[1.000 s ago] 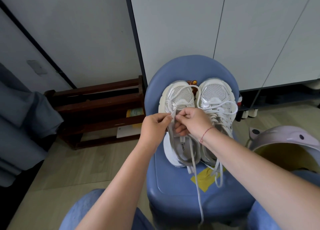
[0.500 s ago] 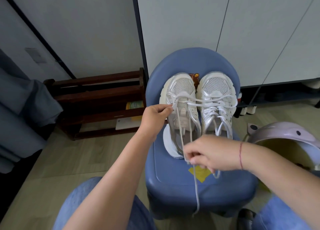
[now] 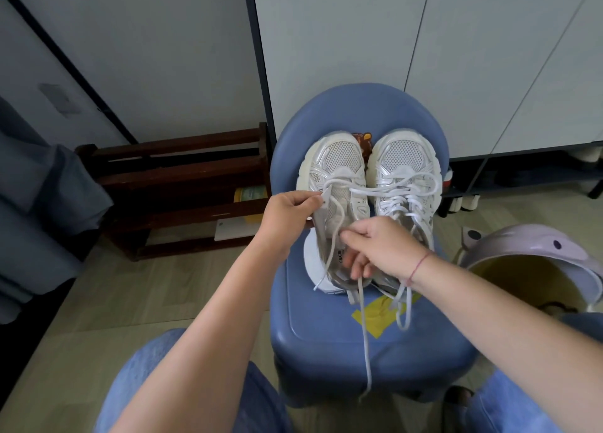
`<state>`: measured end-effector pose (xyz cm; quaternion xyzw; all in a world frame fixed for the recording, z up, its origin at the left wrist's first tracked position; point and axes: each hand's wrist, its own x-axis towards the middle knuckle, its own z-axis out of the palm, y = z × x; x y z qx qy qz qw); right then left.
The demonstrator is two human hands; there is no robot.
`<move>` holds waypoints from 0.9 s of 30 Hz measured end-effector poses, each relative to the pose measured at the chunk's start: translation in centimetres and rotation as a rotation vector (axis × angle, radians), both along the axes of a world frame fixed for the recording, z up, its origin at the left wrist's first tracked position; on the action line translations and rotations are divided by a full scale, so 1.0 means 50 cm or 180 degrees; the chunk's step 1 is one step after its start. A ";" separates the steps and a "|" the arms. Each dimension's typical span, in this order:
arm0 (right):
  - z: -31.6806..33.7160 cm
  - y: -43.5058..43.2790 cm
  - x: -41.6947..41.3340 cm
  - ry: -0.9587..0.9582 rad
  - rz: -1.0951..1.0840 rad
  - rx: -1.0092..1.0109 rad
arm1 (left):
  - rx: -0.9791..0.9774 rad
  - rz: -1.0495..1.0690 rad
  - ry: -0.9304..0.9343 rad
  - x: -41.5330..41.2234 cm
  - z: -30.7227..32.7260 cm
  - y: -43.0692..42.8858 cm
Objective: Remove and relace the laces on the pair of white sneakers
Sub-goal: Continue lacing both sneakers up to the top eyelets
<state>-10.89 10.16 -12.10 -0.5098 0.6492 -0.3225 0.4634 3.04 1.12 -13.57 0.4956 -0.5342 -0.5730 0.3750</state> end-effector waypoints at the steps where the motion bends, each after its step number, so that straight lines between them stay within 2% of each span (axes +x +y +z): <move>1: -0.005 -0.002 0.017 -0.0307 -0.0089 0.0068 | 0.0001 -0.0001 0.0005 -0.001 0.000 0.000; 4: -0.015 -0.013 0.046 -0.0893 -0.0539 -0.0002 | -0.0003 -0.0023 0.0011 0.000 0.000 0.001; 7: -0.014 -0.019 0.044 -0.1054 -0.0832 -0.0085 | 0.0016 -0.0049 0.0033 0.001 0.002 0.002; 9: -0.012 -0.004 0.048 -0.0991 -0.0555 0.0149 | -0.0008 -0.0028 -0.0030 0.002 -0.001 0.000; 11: -0.018 0.028 0.065 -0.0734 0.0018 0.0506 | -0.0021 0.0017 -0.0100 0.002 -0.004 -0.002; 13: -0.025 0.052 0.075 -0.0541 0.0265 0.0603 | 0.0049 0.0001 -0.0054 0.000 -0.004 -0.003; 15: -0.021 0.049 0.064 -0.0567 -0.0064 0.0346 | 0.0089 -0.0017 0.0024 0.000 -0.003 -0.003; 18: -0.005 0.021 0.029 -0.0948 -0.0730 0.0132 | 0.0106 -0.0032 0.0113 -0.001 0.001 0.000; 24: -0.013 -0.007 0.052 -0.1905 -0.1027 0.0322 | 0.0099 -0.0013 0.0090 -0.001 0.003 0.004; 27: -0.018 -0.025 0.061 -0.2043 -0.1377 0.0267 | 0.0094 -0.0022 0.0083 0.000 0.004 0.007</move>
